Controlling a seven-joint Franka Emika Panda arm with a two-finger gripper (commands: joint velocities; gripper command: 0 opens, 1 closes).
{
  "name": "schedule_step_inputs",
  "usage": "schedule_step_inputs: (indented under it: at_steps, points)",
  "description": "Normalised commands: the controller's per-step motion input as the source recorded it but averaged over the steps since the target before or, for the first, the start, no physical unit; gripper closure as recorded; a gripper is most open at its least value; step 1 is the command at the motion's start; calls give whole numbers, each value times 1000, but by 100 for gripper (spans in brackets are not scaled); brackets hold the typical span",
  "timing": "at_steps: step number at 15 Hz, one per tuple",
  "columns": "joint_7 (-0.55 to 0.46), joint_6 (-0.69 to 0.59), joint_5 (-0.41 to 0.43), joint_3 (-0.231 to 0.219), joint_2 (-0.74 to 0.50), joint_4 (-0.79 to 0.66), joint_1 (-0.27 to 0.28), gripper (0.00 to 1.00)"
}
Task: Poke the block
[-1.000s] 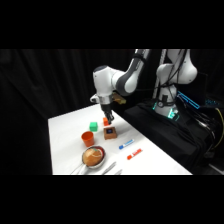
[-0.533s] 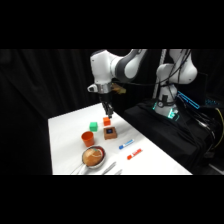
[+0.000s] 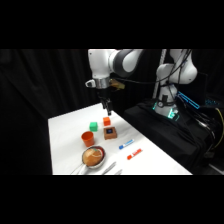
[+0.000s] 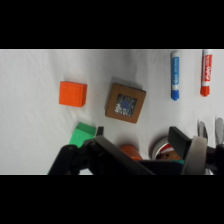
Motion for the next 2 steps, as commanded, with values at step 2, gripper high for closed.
schedule_step_inputs:
  at_steps: [2]
  points:
    - [-103, -241, 41, -8, -168, 51, -13, 0]
